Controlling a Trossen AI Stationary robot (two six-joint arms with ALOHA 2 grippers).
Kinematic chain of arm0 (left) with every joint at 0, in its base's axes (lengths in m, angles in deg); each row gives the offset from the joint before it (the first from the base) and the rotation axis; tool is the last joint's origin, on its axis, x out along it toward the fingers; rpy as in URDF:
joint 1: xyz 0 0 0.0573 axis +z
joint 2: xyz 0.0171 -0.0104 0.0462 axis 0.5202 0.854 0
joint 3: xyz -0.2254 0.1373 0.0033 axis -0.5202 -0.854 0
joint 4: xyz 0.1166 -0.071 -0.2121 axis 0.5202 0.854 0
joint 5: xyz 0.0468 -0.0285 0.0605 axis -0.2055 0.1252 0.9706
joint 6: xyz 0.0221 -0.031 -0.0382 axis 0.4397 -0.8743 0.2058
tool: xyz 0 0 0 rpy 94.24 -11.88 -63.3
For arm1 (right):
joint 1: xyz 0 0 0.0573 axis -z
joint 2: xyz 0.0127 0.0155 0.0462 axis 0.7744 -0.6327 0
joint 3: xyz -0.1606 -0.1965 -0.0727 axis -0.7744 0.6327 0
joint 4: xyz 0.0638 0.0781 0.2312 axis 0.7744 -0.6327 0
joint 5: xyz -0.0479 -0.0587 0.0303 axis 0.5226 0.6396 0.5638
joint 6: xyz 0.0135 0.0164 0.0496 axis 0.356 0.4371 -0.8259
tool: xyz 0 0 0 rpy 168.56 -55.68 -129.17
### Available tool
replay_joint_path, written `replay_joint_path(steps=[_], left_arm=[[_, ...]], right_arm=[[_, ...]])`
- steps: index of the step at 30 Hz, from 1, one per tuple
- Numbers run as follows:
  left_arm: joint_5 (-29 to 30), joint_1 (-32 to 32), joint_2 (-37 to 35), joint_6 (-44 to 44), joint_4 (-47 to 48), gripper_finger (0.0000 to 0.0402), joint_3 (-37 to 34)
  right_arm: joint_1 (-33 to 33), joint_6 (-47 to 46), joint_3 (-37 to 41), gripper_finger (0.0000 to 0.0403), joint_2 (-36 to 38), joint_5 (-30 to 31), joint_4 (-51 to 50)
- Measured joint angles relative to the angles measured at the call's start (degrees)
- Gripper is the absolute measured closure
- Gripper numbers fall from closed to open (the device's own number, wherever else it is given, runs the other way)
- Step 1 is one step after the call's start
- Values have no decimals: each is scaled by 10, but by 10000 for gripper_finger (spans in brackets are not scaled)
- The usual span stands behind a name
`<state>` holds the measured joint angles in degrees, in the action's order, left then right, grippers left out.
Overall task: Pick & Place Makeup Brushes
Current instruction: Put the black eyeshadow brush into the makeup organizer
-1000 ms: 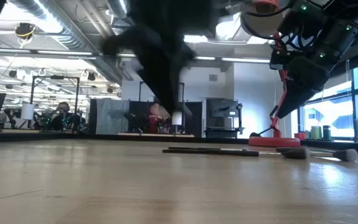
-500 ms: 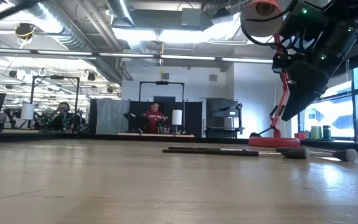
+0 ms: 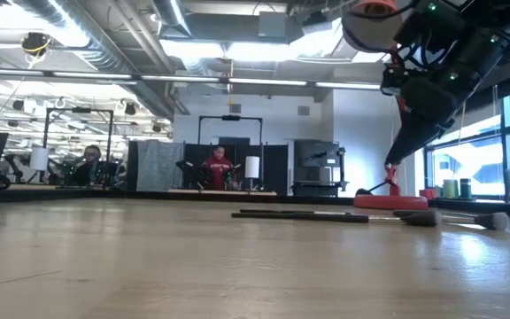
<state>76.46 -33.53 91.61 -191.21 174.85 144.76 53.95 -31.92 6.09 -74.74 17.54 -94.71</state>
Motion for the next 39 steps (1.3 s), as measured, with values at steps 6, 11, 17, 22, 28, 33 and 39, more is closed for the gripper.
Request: replay_joint_path(steps=[6, 11, 17, 22, 28, 33, 39], left_arm=[[31, -3, -52, 0, 1, 387, 2], [15, -27, -79, -8, 1, 387, 2], [-2, -53, -79, -15, -34, 386, 2], [0, -55, -62, -15, -51, 386, 2], [-18, -55, -36, 15, -76, 386, -2], [-32, -64, -29, 21, -92, 386, -2], [-72, -75, -29, 26, -99, 384, -2]], right_arm=[[4, 0, 0, 343, 0, 4, 2], [4, -1, 0, 343, 0, 4, 1], [4, -13, 0, 343, 0, 4, -14], [4, -20, 0, 343, 0, 4, -19], [4, -30, 0, 343, 0, 4, -25], [4, -30, 0, 343, 0, 4, -25], [4, -30, 0, 343, 0, 4, -20]])
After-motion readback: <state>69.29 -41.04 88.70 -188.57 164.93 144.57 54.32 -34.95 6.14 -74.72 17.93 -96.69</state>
